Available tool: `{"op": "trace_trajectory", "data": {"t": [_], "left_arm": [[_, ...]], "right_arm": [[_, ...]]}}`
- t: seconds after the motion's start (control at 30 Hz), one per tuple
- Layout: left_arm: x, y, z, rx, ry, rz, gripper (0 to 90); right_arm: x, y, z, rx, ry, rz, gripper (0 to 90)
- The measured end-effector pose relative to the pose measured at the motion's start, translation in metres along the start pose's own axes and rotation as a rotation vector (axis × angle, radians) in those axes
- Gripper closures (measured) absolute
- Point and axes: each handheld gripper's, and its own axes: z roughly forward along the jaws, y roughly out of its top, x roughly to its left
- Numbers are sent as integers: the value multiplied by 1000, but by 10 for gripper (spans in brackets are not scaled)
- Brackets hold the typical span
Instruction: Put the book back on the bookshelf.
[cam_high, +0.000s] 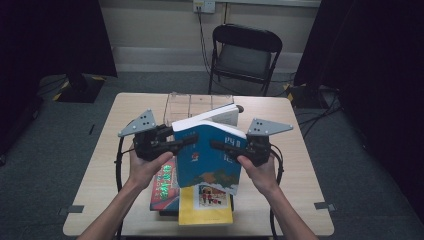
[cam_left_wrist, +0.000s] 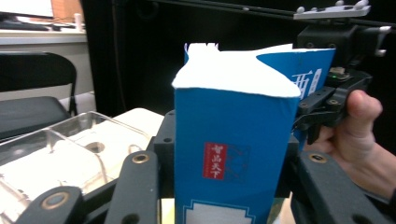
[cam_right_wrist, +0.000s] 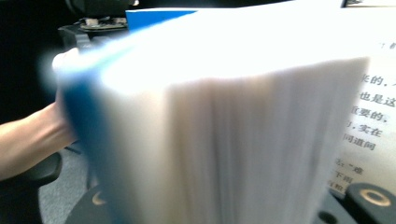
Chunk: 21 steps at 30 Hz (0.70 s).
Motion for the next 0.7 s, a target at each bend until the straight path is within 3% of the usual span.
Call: {"op": "trace_trajectory", "data": {"t": [0.17, 0.23, 0.37, 0.7], "left_arm": [[-7, -3, -2, -15, -34, 12, 560], [-6, -1, -5, 4, -55, 11, 573], [-10, -2, -7, 6, -54, 44, 587], [-15, -4, -10, 3, -49, 45, 584]], "right_arm": [[9, -5, -8, -5, 13, -18, 771], [11, -6, -11, 2, 18, -28, 752], [4, -10, -17, -9, 16, -17, 674], [0, -3, -49, -53, -138, -58, 459]]}}
